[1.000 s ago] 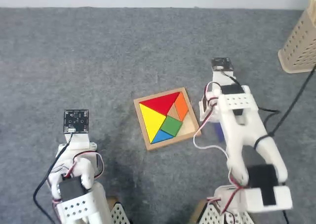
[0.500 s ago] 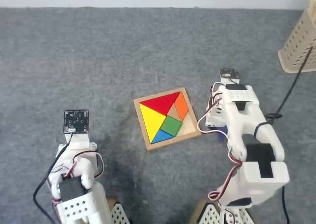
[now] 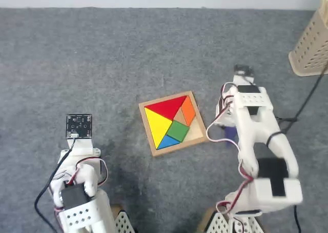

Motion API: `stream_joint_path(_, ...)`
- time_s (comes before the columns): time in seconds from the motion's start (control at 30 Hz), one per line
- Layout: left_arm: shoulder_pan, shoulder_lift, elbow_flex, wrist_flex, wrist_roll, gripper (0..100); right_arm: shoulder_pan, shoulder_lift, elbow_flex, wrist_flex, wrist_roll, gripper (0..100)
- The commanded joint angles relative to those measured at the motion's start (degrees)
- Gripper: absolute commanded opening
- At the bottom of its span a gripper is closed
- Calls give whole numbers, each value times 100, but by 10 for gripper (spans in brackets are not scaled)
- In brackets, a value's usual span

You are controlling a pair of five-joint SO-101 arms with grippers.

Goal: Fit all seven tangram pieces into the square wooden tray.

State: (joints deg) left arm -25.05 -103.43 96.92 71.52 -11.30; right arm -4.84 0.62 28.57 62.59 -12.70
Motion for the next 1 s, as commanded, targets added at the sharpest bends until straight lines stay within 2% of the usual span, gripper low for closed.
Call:
stream_joint_path(0.0, -18, -79, -40, 44, -26, 13, -84, -637, -273, 40, -501, 194)
stream_joint_path(0.23, -18, -79, -40, 44, -26, 13, -268, 180, -888, 101, -1046, 193)
stream_joint_path(0.4, -18, -79, -40, 44, -26, 13, -286, 1007, -1284, 163, -985, 191)
stream_joint_path(0.53, -18, -79, -40, 44, -26, 13, -215, 1358, -1415, 602, -976, 191)
stream_joint_path(0.77, -18, -79, -40, 44, -26, 13, 198, 1341, -1055, 743, -387, 190)
stream_joint_path(0.97, -18, -79, -40, 44, -26, 13, 207, 1015, -422, 418, -202, 190)
